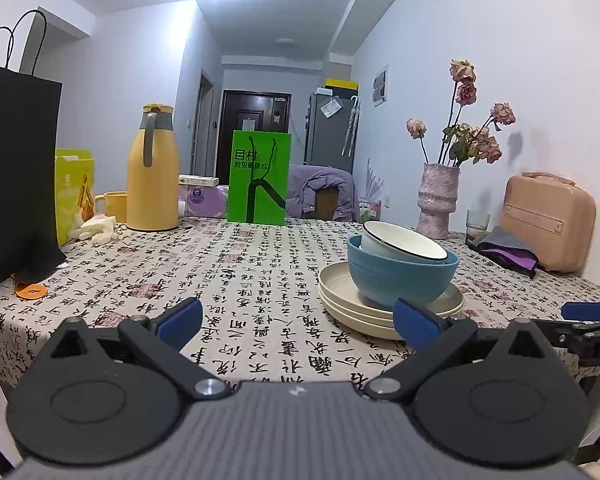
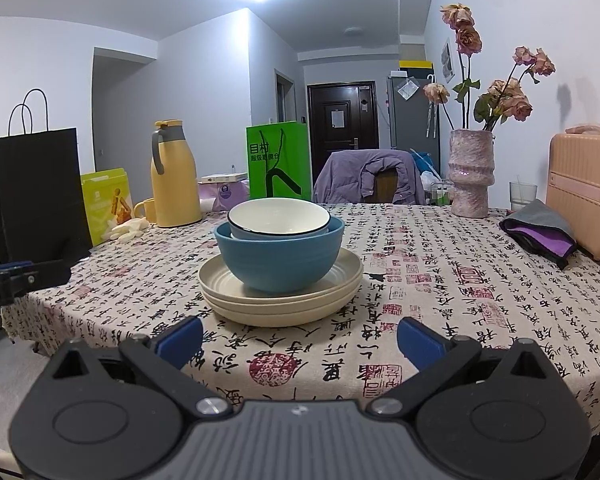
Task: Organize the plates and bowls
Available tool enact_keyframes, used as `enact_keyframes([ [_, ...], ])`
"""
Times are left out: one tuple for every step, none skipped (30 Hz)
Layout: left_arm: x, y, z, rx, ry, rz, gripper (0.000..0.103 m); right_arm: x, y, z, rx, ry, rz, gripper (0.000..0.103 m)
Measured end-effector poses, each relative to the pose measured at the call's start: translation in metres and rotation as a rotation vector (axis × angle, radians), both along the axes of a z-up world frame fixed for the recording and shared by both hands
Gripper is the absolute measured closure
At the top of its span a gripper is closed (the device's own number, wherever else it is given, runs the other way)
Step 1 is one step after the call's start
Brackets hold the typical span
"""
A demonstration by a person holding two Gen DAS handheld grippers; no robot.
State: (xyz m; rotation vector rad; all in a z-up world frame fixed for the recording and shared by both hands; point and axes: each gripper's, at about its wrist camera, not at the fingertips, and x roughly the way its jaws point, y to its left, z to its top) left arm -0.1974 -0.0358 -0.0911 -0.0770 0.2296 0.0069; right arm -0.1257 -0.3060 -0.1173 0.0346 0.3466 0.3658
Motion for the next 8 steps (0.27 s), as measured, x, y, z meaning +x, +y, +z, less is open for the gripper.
enact_keyframes([
  [-0.0001,0.0000,0.0000,0.000,0.000,0.000,0.000,0.0000,-0.0001,0.0000,0.000,0.000,0.000,0.000],
  [-0.0001,0.0000,0.0000,0.001,0.000,-0.001,0.000,0.0000,0.0000,0.0000,0.000,0.000,0.000,0.000],
  [-0.0004,0.0001,0.0000,0.000,0.001,-0.001,0.000,0.0000,0.0000,0.0000,0.000,0.000,0.000,0.000],
  [-0.0005,0.0002,-0.0001,-0.001,0.001,-0.002,0.000,-0.0001,0.0000,0.0000,0.000,0.000,0.000,0.000],
  [-0.0006,0.0005,-0.0001,-0.003,0.002,-0.003,0.000,-0.0001,0.0004,0.0000,0.000,0.000,0.001,0.000],
  [-0.0008,0.0007,0.0000,-0.003,0.001,-0.002,0.000,0.0000,0.0002,0.0001,0.000,0.000,0.000,0.000],
  [-0.0011,0.0005,-0.0001,-0.003,0.001,0.000,0.000,-0.0001,0.0004,0.0001,0.000,0.000,0.000,0.000],
  [-0.0009,0.0003,0.0002,-0.003,0.001,0.000,0.000,-0.0001,0.0004,0.0000,0.000,0.000,0.000,0.000],
])
